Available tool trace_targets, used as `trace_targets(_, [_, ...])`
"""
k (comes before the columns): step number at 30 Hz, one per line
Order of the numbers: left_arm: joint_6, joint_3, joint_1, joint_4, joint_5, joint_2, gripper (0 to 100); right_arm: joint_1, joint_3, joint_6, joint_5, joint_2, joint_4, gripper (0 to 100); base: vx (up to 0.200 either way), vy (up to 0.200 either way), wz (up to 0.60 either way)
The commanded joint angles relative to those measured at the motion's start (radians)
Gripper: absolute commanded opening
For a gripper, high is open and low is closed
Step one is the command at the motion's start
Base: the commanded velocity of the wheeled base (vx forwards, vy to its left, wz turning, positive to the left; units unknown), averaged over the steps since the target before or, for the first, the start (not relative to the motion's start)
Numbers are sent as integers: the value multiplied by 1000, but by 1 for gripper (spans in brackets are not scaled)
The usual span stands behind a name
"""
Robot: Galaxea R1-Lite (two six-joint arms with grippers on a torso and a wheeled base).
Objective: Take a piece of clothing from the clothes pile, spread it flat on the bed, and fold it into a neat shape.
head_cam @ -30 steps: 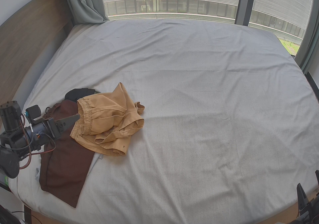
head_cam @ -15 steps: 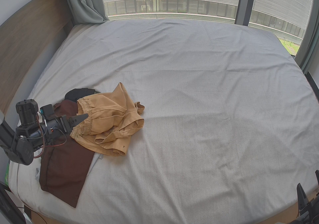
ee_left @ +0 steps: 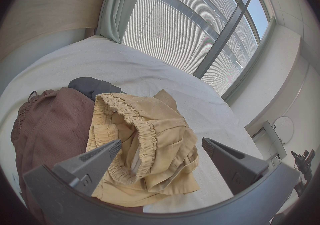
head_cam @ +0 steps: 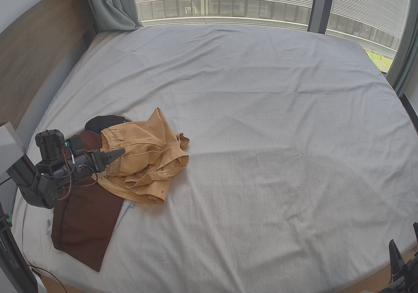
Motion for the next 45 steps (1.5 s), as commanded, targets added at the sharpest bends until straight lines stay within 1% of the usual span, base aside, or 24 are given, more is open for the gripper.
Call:
trace_targets(1, [-3,-45,-6,-1,-3,45,100,0,16,1,0,-16,0,100,0,0,0])
trace_targets(7, [-2,-81,-23,-4,-4,78,100,0,16,1,0,-16,0,100,0,0,0])
trace_targets(13, [-6,-119,-58,-4,-4,106,100,0,16,1,0,-16,0,100,0,0,0])
trace_targets(18, [-25,-130,-78,-7,-6,109,100,0,16,1,0,-16,0,100,0,0,0])
trace_targets(32, [-29,-145,-84,-21,-4,146,100,0,16,1,0,-16,0,100,0,0,0])
trace_targets(33, [-31,-148,-84,-21,-4,147,0,0,16,1,0,-16,0,100,0,0,0])
trace_targets(42, [-31,-165,-84,-23,-6,166,0,0,16,2,0,-16,0,100,0,0,0])
trace_targets(45, [-46,-153,-84,-23,-7,158,0,2,16,2,0,-16,0,100,0,0,0])
